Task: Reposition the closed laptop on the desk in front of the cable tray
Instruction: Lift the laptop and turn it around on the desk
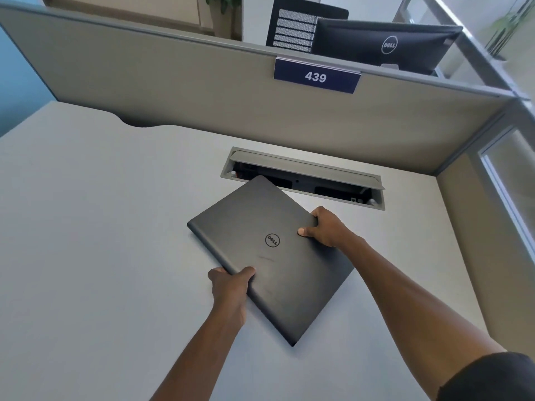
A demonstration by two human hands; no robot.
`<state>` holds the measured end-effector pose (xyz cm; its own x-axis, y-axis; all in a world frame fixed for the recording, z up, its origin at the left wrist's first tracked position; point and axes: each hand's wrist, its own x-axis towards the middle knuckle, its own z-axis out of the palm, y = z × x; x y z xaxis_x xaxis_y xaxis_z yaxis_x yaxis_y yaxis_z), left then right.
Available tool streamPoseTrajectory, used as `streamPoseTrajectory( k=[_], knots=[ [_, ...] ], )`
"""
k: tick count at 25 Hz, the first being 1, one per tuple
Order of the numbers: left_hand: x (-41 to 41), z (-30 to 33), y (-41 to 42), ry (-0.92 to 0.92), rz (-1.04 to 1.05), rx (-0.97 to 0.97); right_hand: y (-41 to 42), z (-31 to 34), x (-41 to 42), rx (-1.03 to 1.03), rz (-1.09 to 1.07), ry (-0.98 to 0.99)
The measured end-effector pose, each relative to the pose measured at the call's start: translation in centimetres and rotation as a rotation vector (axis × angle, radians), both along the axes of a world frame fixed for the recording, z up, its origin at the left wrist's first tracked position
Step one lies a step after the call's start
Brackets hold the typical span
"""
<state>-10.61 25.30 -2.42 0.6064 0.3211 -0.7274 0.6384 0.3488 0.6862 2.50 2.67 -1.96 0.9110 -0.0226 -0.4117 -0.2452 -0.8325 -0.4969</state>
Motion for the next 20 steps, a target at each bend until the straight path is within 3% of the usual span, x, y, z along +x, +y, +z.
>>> streamPoseTrajectory(
  k=[20],
  knots=[
    [9.9,3.5,5.8,-0.140,-0.456,0.545,5.2,-1.3,-12.4,0.444,-0.560,-0.009]
  ],
)
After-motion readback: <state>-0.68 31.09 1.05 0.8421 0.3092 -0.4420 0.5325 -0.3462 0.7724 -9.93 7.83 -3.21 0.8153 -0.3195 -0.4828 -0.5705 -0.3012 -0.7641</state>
